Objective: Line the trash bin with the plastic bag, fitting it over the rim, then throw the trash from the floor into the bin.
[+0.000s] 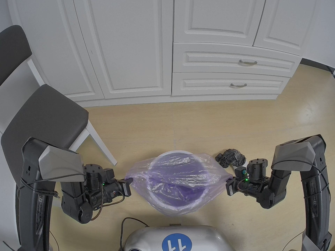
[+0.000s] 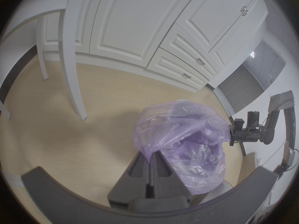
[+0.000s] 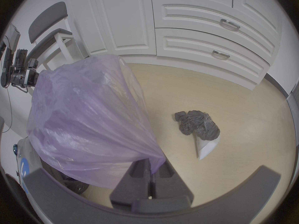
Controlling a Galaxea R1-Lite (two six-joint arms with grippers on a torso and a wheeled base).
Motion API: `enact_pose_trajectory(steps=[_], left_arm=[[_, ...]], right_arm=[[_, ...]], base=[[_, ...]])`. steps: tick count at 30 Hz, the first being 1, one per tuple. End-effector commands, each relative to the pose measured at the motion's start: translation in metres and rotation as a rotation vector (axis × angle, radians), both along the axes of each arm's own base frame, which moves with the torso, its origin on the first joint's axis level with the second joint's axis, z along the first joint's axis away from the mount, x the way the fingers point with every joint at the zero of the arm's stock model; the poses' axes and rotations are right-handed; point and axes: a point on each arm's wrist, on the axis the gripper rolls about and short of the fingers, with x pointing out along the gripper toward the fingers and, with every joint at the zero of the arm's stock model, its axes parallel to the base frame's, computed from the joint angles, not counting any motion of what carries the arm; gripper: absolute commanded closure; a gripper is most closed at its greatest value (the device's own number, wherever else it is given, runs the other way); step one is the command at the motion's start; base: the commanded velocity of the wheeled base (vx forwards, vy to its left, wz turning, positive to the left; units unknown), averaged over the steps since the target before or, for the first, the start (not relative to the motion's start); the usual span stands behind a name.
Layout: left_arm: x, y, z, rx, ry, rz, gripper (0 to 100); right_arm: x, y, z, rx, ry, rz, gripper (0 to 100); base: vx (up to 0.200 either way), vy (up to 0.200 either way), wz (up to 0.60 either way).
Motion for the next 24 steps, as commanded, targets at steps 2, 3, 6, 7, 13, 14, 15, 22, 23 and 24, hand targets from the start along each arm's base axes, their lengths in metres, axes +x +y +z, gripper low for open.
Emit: enact_pose_trajectory(steps=[2, 3, 6, 7, 13, 14, 15, 22, 23, 24], left_arm=[[-0.011, -0.011, -0.001, 0.010, 0.023, -0.036, 100], [-0.011, -0.010, -0.001, 0.008, 0.022, -0.036, 100], [-0.011, -0.009, 0.001, 0.006, 0.022, -0.030, 100], [-0.011, -0.009, 0.001, 0.006, 0.022, -0.030, 100], [-0.011, -0.011, 0.008, 0.000, 0.001, -0.037, 100], [-0.012, -0.011, 0.008, 0.001, 0.002, -0.037, 100], [-0.012, -0.010, 0.010, -0.004, 0.000, -0.035, 100], [-0.012, -0.009, 0.011, -0.007, 0.000, -0.031, 100], [-0.012, -0.009, 0.011, -0.007, 0.000, -0.031, 100], [-0.012, -0.010, 0.012, -0.006, -0.002, -0.033, 100]], right_arm=[[-0.010, 0.000, 0.004, 0.003, 0.020, 0.032, 0], [-0.011, -0.001, 0.009, 0.009, 0.013, 0.043, 0], [-0.013, -0.011, 0.021, 0.042, -0.001, 0.075, 0], [-0.013, -0.014, 0.022, 0.048, -0.004, 0.079, 0], [-0.014, -0.058, 0.037, 0.181, -0.083, 0.266, 0], [-0.015, -0.062, 0.037, 0.208, -0.082, 0.288, 0], [-0.015, -0.065, 0.038, 0.233, -0.078, 0.303, 0], [-0.028, -0.056, 0.064, 0.303, -0.163, 0.371, 0], [-0.032, -0.050, 0.066, 0.307, -0.157, 0.389, 0], [-0.035, -0.044, 0.070, 0.307, -0.161, 0.405, 0]], base=[[0.000, 0.000, 0.00], [0.000, 0.000, 0.00], [0.000, 0.000, 0.00], [0.000, 0.000, 0.00], [0.000, 0.000, 0.00], [0.000, 0.000, 0.00], [0.000, 0.000, 0.00], [0.000, 0.000, 0.00], [0.000, 0.000, 0.00], [0.000, 0.000, 0.00]])
